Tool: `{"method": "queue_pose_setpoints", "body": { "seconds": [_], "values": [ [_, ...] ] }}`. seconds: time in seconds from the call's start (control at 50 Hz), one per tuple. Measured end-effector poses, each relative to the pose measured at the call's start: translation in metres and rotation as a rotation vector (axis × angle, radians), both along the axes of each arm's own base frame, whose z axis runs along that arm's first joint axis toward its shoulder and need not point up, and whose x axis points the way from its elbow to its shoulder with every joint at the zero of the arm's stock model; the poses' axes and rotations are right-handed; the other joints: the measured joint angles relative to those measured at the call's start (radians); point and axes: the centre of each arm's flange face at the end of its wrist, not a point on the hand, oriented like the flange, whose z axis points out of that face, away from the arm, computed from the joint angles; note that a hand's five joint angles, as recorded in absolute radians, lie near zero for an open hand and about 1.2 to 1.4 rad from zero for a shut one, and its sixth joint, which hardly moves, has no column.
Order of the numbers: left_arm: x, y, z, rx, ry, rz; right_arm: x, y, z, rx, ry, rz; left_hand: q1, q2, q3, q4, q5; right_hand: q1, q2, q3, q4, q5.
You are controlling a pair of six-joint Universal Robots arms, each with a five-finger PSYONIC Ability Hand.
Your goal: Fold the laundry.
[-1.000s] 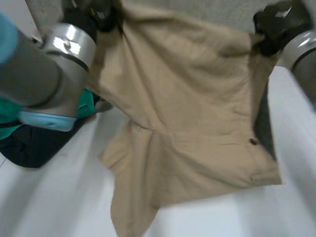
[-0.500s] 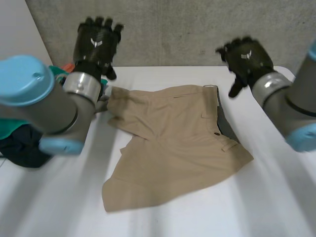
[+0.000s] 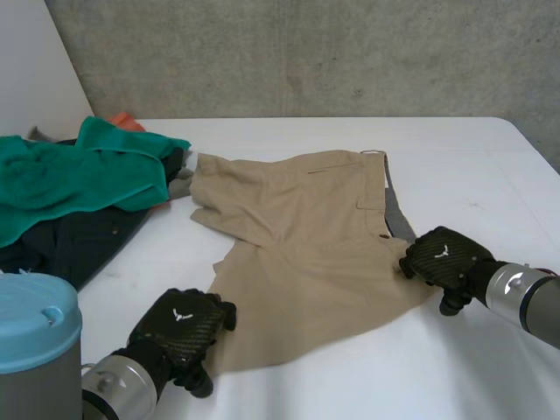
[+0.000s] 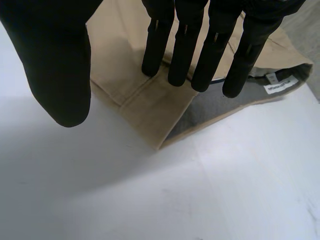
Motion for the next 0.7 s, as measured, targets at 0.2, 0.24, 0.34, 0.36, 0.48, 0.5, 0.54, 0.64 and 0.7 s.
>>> {"method": "queue_pose_setpoints", "body": {
  "seconds": [0.2, 0.24, 0.34, 0.36, 0.48, 0.5, 0.54, 0.64, 0.7],
  "values": [
    [-0.007, -0.015, -0.025, 0.007, -0.015, 0.006, 0.003, -0.011, -0.016, -0.063, -0.017, 0.004, -0.013, -0.030, -0.031, -0.036, -0.035, 0.125, 0.146, 0.154, 0.156, 0.169],
    [-0.010, -0.018, -0.030, -0.002, -0.016, 0.006, 0.004, -0.012, -0.018, -0.067, -0.017, 0.005, -0.013, -0.030, -0.031, -0.036, -0.035, 0.189, 0.250, 0.255, 0.257, 0.261],
    [-0.015, -0.028, -0.036, -0.057, -0.012, 0.010, 0.005, -0.012, -0.021, -0.068, -0.017, 0.007, 0.051, 0.047, 0.042, 0.048, 0.053, 0.350, 0.526, 0.532, 0.541, 0.518],
    [-0.016, -0.030, -0.037, -0.068, -0.012, 0.011, 0.005, -0.012, -0.021, -0.070, -0.017, 0.006, 0.051, 0.047, 0.042, 0.048, 0.053, 0.359, 0.536, 0.546, 0.555, 0.529],
    [-0.021, -0.038, -0.040, -0.164, -0.034, 0.004, 0.004, -0.015, -0.020, -0.078, -0.029, -0.016, 0.628, 0.607, 0.583, 0.607, 0.602, 0.373, 0.540, 0.578, 0.591, 0.544],
    [-0.023, -0.039, -0.041, -0.189, -0.047, -0.003, 0.003, -0.016, -0.019, -0.074, -0.041, -0.031, 0.647, 0.659, 0.646, 0.664, 0.650, 0.383, 0.540, 0.578, 0.591, 0.550],
    [-0.025, -0.039, -0.042, -0.213, -0.062, -0.013, 0.002, -0.017, -0.015, -0.068, -0.057, -0.053, 0.647, 0.682, 0.671, 0.690, 0.655, 0.387, 0.540, 0.578, 0.591, 0.553],
    [-0.027, -0.035, -0.037, -0.253, -0.078, -0.037, -0.002, -0.014, 0.000, -0.048, -0.088, -0.107, 0.647, 0.683, 0.672, 0.692, 0.655, 0.387, 0.540, 0.578, 0.591, 0.553],
    [-0.025, -0.030, -0.022, -0.270, -0.068, -0.044, -0.005, -0.003, 0.014, -0.019, -0.084, -0.126, 0.647, 0.683, 0.672, 0.692, 0.655, 0.387, 0.541, 0.578, 0.591, 0.565]
  ]
}}
